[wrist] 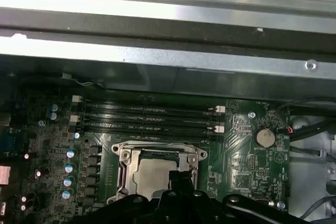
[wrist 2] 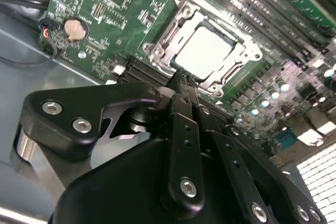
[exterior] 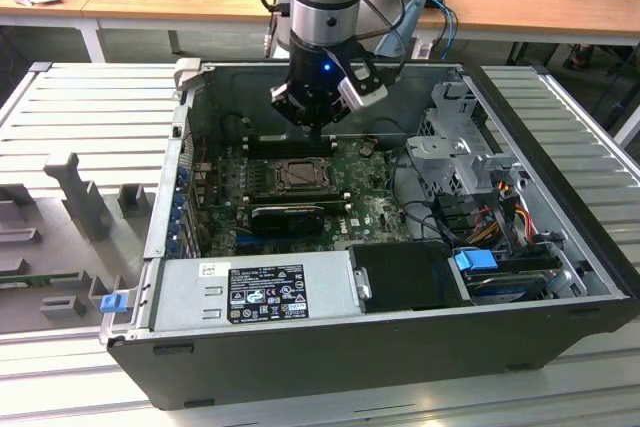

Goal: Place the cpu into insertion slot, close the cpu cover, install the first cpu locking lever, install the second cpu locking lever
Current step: 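Install the second cpu locking lever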

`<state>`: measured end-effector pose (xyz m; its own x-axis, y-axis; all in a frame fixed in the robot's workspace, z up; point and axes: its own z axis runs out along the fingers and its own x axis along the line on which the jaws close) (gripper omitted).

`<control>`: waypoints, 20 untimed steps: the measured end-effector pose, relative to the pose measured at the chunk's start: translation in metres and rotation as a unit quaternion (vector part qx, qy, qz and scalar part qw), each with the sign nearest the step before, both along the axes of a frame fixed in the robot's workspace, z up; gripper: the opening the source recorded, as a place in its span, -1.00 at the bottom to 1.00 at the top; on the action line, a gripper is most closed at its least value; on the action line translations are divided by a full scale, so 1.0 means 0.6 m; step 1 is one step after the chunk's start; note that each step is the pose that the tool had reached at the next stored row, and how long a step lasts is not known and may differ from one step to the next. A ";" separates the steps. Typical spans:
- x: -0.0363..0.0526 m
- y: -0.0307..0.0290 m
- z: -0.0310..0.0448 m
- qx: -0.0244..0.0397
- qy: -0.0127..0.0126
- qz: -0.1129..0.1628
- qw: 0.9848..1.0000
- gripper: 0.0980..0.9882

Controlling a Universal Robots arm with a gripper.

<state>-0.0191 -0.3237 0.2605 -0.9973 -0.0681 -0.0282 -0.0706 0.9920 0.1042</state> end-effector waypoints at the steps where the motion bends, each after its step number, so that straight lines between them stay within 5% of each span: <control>1: 0.000 -0.0034 0.000 0.000 0.000 0.000 1.000 -0.98; 8: 0.000 -0.0445 0.000 0.002 0.000 0.000 1.000 -0.98; 20: 0.000 -0.0734 -0.002 0.003 0.000 0.000 1.000 -0.98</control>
<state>-0.0191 -0.3677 0.2591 -0.9973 -0.0679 -0.0284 -0.0706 0.9914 0.1099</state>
